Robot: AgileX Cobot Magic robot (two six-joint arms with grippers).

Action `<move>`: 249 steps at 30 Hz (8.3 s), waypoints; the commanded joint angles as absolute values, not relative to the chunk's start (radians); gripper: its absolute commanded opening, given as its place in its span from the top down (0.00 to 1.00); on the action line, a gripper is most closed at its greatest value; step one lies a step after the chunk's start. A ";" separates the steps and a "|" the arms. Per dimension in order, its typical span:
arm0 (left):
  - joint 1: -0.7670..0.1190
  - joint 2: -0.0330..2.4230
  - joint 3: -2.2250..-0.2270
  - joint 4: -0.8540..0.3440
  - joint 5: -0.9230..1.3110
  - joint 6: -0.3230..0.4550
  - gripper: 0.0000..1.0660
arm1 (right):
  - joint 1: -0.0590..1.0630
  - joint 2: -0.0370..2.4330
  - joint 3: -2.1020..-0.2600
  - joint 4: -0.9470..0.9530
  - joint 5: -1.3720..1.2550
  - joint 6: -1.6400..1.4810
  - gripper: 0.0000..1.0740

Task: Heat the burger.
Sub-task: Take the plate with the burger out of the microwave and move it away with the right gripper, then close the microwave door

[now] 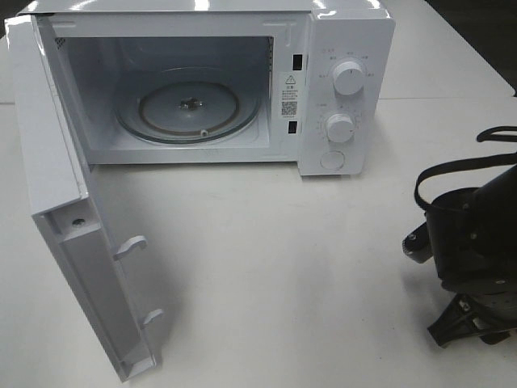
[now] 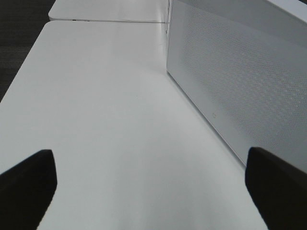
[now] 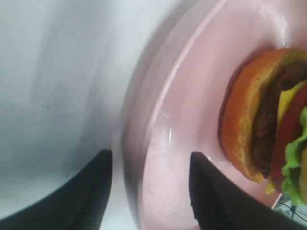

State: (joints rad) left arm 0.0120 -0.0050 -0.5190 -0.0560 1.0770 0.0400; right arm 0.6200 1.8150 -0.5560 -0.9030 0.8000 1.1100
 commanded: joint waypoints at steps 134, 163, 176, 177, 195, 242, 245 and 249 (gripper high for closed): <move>0.015 0.014 -0.516 -0.065 1.066 0.040 0.08 | 0.081 -0.031 -0.502 -0.033 0.997 0.053 0.30; 0.015 0.453 -0.492 -0.067 0.505 0.086 1.00 | 0.081 -0.031 -0.502 -0.033 0.997 0.053 0.30; 0.015 0.577 -0.220 -0.139 -0.098 0.133 1.00 | 0.081 -0.031 -0.502 -0.033 0.997 0.053 0.30; 0.015 0.591 -0.206 -0.139 -0.146 0.133 1.00 | 0.081 -0.031 -0.502 -0.033 0.997 0.053 0.30; -0.168 0.962 -0.155 0.044 -0.499 0.041 1.00 | 0.081 -0.031 -0.502 -0.033 0.997 0.053 0.30; -0.769 1.696 -0.636 -0.495 -0.905 0.222 1.00 | 0.081 -0.031 -0.502 -0.033 0.997 0.053 0.30; -0.769 1.735 -0.693 -0.496 -0.890 0.222 1.00 | 0.081 -0.031 -0.502 -0.033 0.997 0.053 0.30; -0.769 1.800 -0.787 -0.497 -0.879 0.225 1.00 | 0.081 -0.031 -0.502 -0.033 0.997 0.053 0.30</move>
State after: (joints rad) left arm -0.7630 1.7750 -0.7400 -0.4900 -0.8890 0.2260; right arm 0.0850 -0.0040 -0.5050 -0.0290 1.0000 0.0590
